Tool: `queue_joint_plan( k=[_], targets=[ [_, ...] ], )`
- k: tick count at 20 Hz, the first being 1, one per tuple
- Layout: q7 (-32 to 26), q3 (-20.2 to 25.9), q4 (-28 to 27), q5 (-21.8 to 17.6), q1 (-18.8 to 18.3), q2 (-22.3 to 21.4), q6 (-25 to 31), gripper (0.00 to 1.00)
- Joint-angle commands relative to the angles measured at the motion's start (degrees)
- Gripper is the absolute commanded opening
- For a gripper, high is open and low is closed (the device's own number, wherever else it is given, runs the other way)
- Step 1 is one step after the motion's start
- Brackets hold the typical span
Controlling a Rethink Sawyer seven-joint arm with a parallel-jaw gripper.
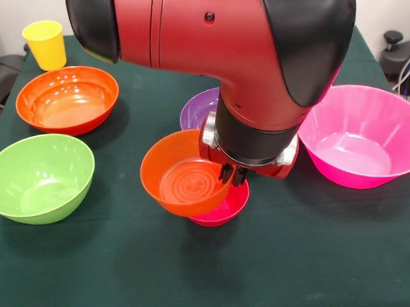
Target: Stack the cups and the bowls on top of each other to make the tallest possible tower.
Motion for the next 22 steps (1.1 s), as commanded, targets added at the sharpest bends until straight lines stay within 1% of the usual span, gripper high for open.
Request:
queue_joint_plan(
  k=[1,5,7,8,10,12,17,21,22],
  targets=[
    [-13.1,8.7,-2.3,-5.9,-0.3,1.9,3.3,0.0],
    [-11.4,11.3,-2.4,-7.9,0.0,2.3,2.7,0.0],
    [-10.6,13.2,-2.3,-9.4,0.0,2.0,3.3,0.0],
    [-9.9,13.1,-1.9,-9.1,0.1,1.7,3.5,0.0],
    [-9.2,14.1,-1.6,-10.1,0.3,1.2,4.2,0.0],
    [-8.5,12.4,-0.1,-8.4,0.4,0.5,3.9,0.0],
    [-8.9,12.8,0.4,-8.6,0.0,-0.1,4.5,0.0],
    [-8.2,10.4,2.5,-6.3,-0.1,-1.6,5.1,0.0],
    [-8.0,9.3,3.8,-5.3,-0.1,-2.5,5.0,0.0]
  ],
)
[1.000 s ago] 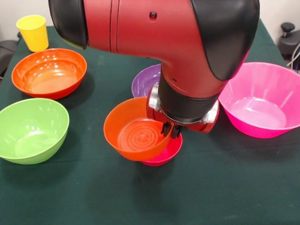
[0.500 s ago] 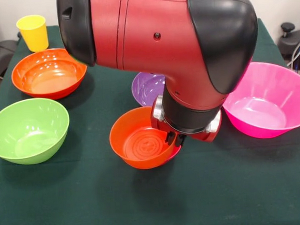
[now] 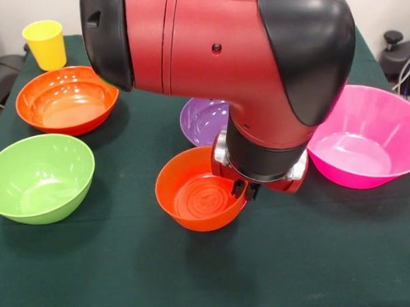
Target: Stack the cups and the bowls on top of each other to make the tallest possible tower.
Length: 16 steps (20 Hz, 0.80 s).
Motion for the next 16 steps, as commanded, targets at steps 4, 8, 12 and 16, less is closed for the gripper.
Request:
queue_joint_plan(
  k=[4,8,12,16],
  targets=[
    [-7.6,0.9,8.8,0.6,-0.1,-5.7,4.7,0.0],
    [-7.7,0.4,9.2,0.9,-0.2,-5.6,4.2,0.0],
    [-7.4,-0.4,10.7,1.6,0.1,-6.4,3.5,0.0],
    [-7.5,-1.0,10.6,1.8,0.3,-6.9,4.8,0.0]
  ],
)
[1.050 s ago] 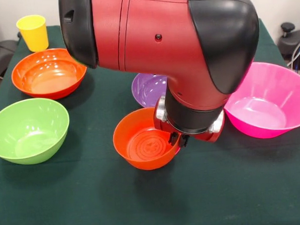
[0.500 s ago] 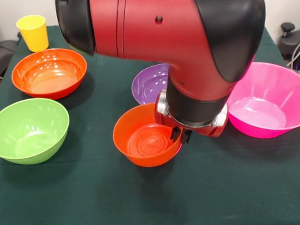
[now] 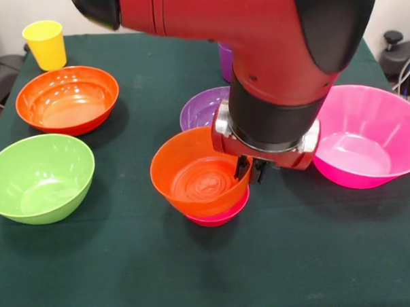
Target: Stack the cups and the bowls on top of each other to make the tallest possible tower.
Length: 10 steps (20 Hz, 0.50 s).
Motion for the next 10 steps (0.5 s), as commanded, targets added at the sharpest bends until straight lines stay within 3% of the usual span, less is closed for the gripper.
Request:
queue_joint_plan(
  k=[1,10],
  targets=[
    [-7.5,0.9,8.3,-0.5,0.4,-2.2,4.8,0.0],
    [-6.4,-1.4,15.2,2.3,0.5,-5.2,1.2,0.0]
  ],
)
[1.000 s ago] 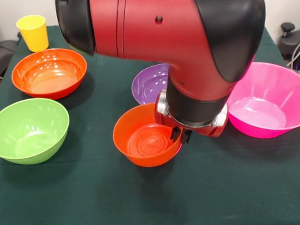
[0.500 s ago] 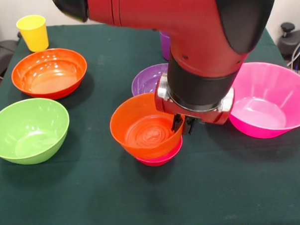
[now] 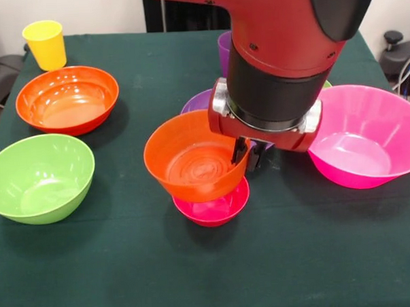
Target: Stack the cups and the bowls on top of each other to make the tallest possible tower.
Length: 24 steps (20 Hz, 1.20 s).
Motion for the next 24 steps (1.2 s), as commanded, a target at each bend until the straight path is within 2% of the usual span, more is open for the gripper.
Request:
queue_joint_plan(
  k=[1,5,10,13,18,24],
  targets=[
    [-6.5,0.9,12.4,0.7,0.4,-2.5,0.6,0.0],
    [-6.5,-0.4,18.7,2.0,0.0,-5.5,-3.1,0.0],
    [-4.9,-1.7,32.8,3.8,-0.7,-12.7,-10.1,0.0],
    [-4.8,-2.4,37.7,4.0,-1.1,-15.4,-13.0,0.0],
    [-4.9,-1.9,37.9,3.4,-1.6,-15.0,-14.2,0.0],
    [-4.9,-1.2,34.6,2.6,-2.0,-12.4,-14.1,0.0]
  ],
)
